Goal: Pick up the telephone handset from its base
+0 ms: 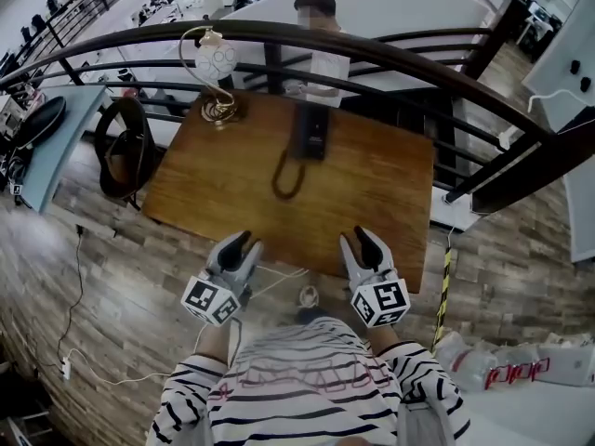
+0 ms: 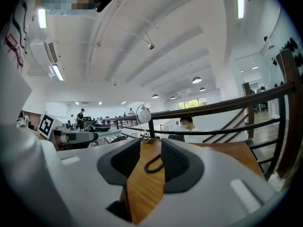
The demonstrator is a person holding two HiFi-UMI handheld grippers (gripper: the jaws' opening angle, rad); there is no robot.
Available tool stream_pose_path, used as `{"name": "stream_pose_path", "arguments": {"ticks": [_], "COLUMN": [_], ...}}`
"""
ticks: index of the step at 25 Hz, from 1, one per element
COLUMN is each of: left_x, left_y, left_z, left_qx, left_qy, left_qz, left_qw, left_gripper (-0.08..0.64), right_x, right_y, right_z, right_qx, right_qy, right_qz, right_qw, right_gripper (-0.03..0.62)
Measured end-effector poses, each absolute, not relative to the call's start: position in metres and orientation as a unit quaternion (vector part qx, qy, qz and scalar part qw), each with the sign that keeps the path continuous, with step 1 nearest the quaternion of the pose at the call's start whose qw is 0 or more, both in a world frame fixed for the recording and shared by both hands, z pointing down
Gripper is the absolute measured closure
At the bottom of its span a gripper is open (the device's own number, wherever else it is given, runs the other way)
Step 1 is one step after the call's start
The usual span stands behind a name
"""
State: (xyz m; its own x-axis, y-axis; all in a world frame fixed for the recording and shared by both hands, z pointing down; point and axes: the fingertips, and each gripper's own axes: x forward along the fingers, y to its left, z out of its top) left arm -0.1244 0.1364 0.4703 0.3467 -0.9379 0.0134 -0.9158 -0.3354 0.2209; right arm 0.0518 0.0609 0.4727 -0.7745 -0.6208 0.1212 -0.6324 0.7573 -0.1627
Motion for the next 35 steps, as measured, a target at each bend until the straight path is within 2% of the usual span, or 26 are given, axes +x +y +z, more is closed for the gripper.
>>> {"name": "stream_pose_path", "arguments": {"ticks": [17,35], "left_x": [-0.116,-0.195], "left_y": [-0.012,-0.176], "left_z": [0.484,0.468], "left_qx": [0.829,0.874], "left_qy": [-0.546,-0.466], "left_qz": [-0.037,0.004], "left_qw": [0.117,0.136], "left_gripper": [0.388,0.370], "right_x": [0.045,-0.033], "right_y": [-0.074,-0.185], "right_z": [0.492,0.494], "right_qx": [0.308,0.369], "right_qy": [-0.946,-0.924], "right_qz": [0.091,0.083], "right_qw": [0.043,0.060], "right_gripper": [0.417,0.417]}}
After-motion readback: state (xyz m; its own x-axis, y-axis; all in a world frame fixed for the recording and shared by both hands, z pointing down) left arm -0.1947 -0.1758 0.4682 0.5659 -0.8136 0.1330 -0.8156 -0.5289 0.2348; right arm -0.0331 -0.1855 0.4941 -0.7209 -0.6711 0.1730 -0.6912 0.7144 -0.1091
